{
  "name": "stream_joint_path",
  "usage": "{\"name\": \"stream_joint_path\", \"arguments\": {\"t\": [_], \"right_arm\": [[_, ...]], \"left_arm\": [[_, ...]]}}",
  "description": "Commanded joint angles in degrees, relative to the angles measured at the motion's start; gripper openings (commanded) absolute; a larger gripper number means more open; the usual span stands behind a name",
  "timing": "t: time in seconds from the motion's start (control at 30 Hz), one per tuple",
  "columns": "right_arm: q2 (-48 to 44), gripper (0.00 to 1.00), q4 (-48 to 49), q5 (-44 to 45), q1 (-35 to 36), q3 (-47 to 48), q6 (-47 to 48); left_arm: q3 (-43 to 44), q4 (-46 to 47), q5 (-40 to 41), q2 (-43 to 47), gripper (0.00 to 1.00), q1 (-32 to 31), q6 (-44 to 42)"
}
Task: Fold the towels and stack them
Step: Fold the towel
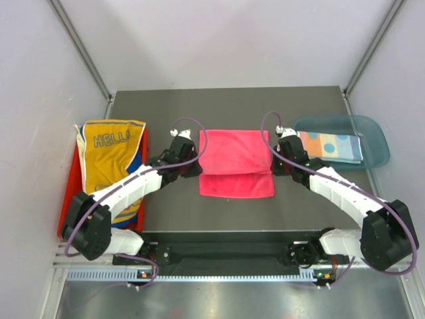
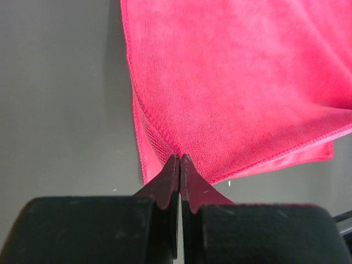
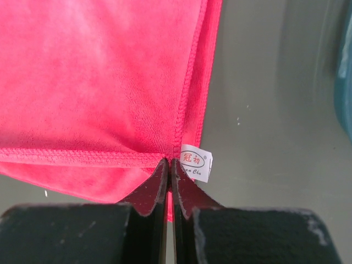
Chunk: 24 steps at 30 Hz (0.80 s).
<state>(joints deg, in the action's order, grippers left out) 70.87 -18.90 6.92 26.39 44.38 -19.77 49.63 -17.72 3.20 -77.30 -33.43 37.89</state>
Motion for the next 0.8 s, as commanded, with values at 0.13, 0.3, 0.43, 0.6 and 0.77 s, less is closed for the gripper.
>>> {"name": "stream_joint_path", "arguments": {"t": [0.13,0.3,0.43,0.6,0.77], "right_arm": [[-0.5,0.02,3.4,-1.9,-0.2,-4.2,-1.4],[0.6,0.05,4.9,-3.3,0.1,-6.5,-1.9],[0.6,0.05,5.9,-4.0,0.3,-8.2,-2.1],[0.1,0.05,6.3,-3.7,0.4,-9.0,-1.9],[-1.1,0.05,4.6,-2.5,0.5,-6.9,-1.2]], "left_arm": [[-4.9,6.1,-1.4,-2.1,0.0,-1.8,1.9],[-7.6,8.7,-1.5,-4.4,0.0,-3.0,3.0],[-8.8,10.0,-1.4,-5.1,0.0,-3.6,3.3],[-8.9,9.8,-0.7,-4.2,0.0,-3.8,3.5],[-7.6,6.9,1.3,-0.6,0.0,-3.8,3.3]]}}
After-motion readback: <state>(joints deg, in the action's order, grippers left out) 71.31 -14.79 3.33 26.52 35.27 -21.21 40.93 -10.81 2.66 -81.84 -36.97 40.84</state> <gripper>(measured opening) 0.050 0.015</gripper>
